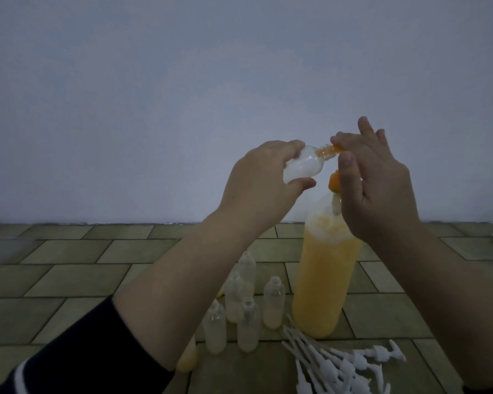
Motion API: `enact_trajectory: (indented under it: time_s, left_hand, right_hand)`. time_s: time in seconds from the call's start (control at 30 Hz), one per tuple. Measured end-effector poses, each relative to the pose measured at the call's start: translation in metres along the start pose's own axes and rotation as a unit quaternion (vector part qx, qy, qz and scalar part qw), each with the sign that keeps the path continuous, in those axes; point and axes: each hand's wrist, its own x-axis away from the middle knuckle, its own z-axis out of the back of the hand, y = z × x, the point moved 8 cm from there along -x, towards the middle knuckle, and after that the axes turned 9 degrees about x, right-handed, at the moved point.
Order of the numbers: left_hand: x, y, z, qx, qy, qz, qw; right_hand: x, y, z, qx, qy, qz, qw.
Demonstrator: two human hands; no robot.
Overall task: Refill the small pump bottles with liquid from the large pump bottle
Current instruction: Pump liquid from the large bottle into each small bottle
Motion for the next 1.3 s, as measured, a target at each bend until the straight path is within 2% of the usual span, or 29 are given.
enact_trajectory:
  time_s: [0.17,0.33,0.57,0.8,1.1,1.3]
  left_hand:
    - [0.005,-0.002,-0.012,-0.006,-0.023,0.002,1.0]
    - [0.004,-0.002,-0.007,-0.008,-0.022,0.01,1.0]
    - [0.004,-0.002,-0.007,0.013,-0.022,0.004,1.0]
    - [0.005,-0.003,-0.006,0.014,-0.035,0.014,0.999]
    - [0.01,-0.004,-0.012,0.026,-0.005,0.011,1.0]
    - [0.007,-0.008,-0.005,0.042,-0.001,0.019,0.999]
  right_hand:
    - [0.012,0.012,-0.013,-0.024,0.015,-0.03,0.999]
    - [0.006,0.006,-0.009,-0.008,-0.018,-0.004,1.0]
    - [0.006,0.002,-0.008,0.008,0.011,-0.009,1.0]
    - [0.003,0.002,-0.004,0.016,-0.051,-0.015,0.998]
    - [0.018,0.007,-0.009,-0.019,0.044,-0.043,0.998]
    - [0.004,-0.001,-0.009,0.015,-0.012,-0.009,1.0]
